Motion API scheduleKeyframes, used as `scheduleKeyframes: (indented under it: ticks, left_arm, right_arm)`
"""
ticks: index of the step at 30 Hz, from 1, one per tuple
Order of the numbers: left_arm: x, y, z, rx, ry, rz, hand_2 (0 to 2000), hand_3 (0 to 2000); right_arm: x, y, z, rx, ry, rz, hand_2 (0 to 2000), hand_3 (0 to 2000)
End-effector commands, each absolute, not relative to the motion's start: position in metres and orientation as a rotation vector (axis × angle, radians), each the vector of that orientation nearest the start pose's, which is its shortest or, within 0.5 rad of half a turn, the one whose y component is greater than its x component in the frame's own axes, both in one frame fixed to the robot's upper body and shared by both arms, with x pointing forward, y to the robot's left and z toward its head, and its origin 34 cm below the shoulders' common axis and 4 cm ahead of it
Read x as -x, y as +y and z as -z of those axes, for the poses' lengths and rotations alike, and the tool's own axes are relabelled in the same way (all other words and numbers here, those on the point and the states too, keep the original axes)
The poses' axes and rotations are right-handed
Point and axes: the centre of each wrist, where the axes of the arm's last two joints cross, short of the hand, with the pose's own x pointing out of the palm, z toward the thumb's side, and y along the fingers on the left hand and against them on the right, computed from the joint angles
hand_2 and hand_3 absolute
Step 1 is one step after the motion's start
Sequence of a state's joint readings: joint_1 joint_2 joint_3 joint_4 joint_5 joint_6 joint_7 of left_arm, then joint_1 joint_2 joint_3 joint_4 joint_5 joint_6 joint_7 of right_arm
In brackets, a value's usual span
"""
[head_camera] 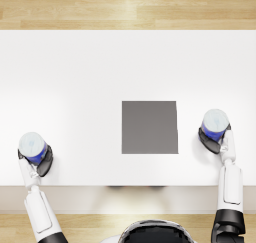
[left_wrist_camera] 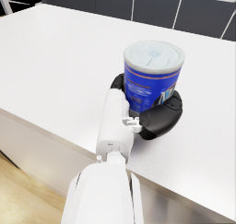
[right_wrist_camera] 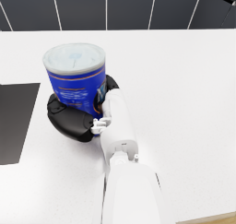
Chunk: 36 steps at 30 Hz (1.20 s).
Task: Pick up the blue can on the left and place it in the middle, then pick up the blue can on the right and place it on top of the can in the middle
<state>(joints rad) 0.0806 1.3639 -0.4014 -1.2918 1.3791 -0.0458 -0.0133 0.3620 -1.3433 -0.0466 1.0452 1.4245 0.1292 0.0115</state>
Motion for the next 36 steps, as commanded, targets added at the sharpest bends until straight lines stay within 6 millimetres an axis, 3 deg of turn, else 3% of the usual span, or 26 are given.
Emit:
scheduleKeyframes:
  ticks: [1,3,6,12,17,22,28,29,30,32,33,34,36]
  left_arm:
    - [-0.220,0.326,-0.103,-0.001,-0.041,1.232,2000,1520]
    - [-0.224,0.299,-0.131,-0.097,-0.103,1.328,2000,1520]
    - [-0.235,0.260,-0.155,-0.178,-0.161,1.486,2000,1520]
    - [-0.269,0.199,-0.170,-0.197,-0.223,1.705,2000,1520]
    - [-0.294,0.162,-0.180,-0.183,-0.260,1.799,2000,1520]
    - [-0.315,0.132,-0.171,0.014,-0.318,1.887,2000,1520]
    - [-0.332,0.093,-0.147,0.134,-0.194,2.002,2000,1520]
    - [-0.334,0.093,-0.142,-0.037,0.020,2.124,2000,1520]
    - [-0.337,0.089,-0.139,0.123,-0.109,2.028,2000,1520]
    - [-0.340,0.085,-0.131,0.060,-0.208,2.003,2000,1520]
    - [-0.341,0.085,-0.125,-0.090,-0.099,2.098,2000,1520]
    - [-0.341,0.084,-0.124,-0.004,-0.231,2.017,2000,1520]
    - [-0.341,0.083,-0.117,-0.014,-0.248,2.007,2000,1520]
  right_arm:
    - [-0.305,-0.274,-0.112,0.027,0.037,-1.549,2000,1520]
    - [-0.299,-0.265,-0.137,0.121,-0.033,-1.580,2000,1520]
    - [-0.292,-0.251,-0.165,0.225,-0.112,-1.616,2000,1520]
    - [-0.283,-0.232,-0.201,0.355,-0.220,-1.670,2000,1520]
    - [-0.282,-0.223,-0.218,0.404,-0.274,-1.688,2000,1520]
    - [-0.280,-0.216,-0.229,0.436,-0.311,-1.702,2000,1520]
    - [-0.278,-0.203,-0.245,0.489,-0.367,-1.743,2000,1520]
    - [-0.278,-0.203,-0.247,0.494,-0.374,-1.741,2000,1520]
    - [-0.276,-0.202,-0.248,0.499,-0.379,-1.745,2000,1520]
    - [-0.274,-0.200,-0.247,0.499,-0.381,-1.752,2000,1520]
    - [-0.272,-0.198,-0.249,0.508,-0.389,-1.760,2000,1520]
    - [-0.271,-0.196,-0.252,0.518,-0.401,-1.764,2000,1520]
    - [-0.270,-0.191,-0.261,0.542,-0.430,-1.773,2000,1520]
